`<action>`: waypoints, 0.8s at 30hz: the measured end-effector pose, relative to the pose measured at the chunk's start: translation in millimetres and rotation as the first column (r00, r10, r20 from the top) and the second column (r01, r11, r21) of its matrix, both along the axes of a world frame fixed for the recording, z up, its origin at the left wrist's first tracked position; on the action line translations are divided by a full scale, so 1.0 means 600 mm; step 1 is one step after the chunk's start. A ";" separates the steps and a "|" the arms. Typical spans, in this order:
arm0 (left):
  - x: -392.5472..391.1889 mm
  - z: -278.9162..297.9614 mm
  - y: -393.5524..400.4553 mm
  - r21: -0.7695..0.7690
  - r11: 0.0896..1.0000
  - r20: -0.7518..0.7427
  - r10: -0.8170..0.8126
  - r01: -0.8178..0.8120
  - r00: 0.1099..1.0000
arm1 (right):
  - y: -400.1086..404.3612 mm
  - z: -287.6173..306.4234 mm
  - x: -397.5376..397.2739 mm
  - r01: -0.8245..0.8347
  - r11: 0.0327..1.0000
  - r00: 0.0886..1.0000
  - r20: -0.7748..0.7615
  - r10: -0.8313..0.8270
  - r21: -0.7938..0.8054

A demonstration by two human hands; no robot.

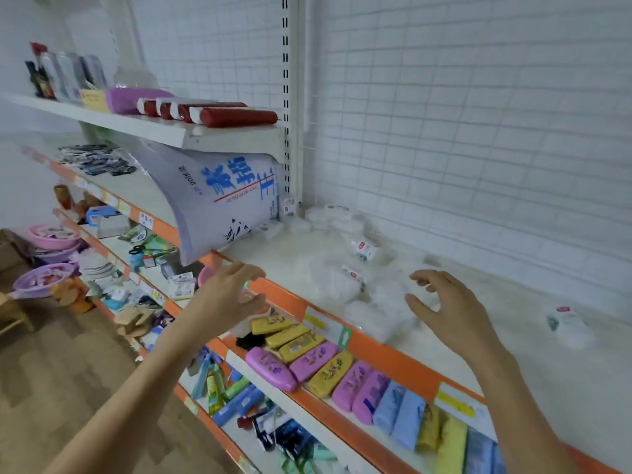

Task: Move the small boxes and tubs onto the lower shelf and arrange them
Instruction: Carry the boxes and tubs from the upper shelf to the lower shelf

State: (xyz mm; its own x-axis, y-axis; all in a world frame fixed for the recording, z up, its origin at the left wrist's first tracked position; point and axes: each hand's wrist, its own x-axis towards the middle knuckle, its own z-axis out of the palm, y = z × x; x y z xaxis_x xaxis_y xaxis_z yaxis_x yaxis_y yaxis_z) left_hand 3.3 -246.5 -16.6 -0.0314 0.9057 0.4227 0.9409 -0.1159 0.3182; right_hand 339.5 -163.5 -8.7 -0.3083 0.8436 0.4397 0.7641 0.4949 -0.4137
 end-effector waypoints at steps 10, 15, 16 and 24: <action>0.013 0.031 0.286 -0.137 0.965 0.024 -0.223 0.224 0.975 | 0.185 0.036 -0.080 -0.005 0.998 0.998 0.068 0.009 -0.055; 0.015 0.004 0.400 -0.276 0.898 0.041 -0.344 0.342 0.938 | 0.251 0.007 -0.112 0.085 0.978 0.985 0.166 -0.053 -0.191; 0.014 -0.001 0.417 -0.293 0.884 0.044 -0.369 0.365 0.928 | 0.260 0.001 -0.112 0.127 0.968 0.978 0.188 -0.086 -0.218; 0.034 -0.026 0.504 -0.436 0.610 0.364 -0.553 0.662 0.749 | 0.279 -0.027 -0.091 0.261 0.864 0.951 0.270 -0.153 -0.431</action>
